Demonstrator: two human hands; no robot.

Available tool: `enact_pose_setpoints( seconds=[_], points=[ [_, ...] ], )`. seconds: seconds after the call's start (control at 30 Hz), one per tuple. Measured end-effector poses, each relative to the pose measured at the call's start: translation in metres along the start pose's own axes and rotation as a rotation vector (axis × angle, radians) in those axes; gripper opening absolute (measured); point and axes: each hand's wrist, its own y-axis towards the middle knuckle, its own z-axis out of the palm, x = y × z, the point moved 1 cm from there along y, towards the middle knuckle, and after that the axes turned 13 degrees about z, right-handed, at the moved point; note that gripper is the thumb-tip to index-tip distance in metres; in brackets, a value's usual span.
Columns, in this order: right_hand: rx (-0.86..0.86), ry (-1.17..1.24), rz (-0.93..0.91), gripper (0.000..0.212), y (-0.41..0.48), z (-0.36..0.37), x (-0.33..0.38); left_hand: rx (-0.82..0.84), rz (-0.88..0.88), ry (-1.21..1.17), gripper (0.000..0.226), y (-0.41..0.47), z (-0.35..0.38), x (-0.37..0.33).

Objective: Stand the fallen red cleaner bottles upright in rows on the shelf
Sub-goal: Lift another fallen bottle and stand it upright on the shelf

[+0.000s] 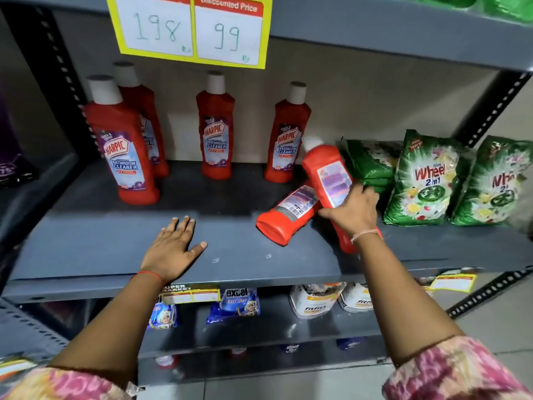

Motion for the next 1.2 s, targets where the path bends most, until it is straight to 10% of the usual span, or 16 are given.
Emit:
enact_pose_setpoints(
  seconds=[0.57, 1.2],
  points=[
    [-0.042, 0.938, 0.227, 0.113, -0.083, 0.118, 0.212, -0.076, -0.211, 0.007, 0.065, -0.04, -0.03, 0.078],
    [-0.033, 0.502, 0.233, 0.111, -0.103, 0.183, 0.203, -0.076, -0.208, 0.025, 0.066, -0.04, -0.026, 0.081]
  ],
)
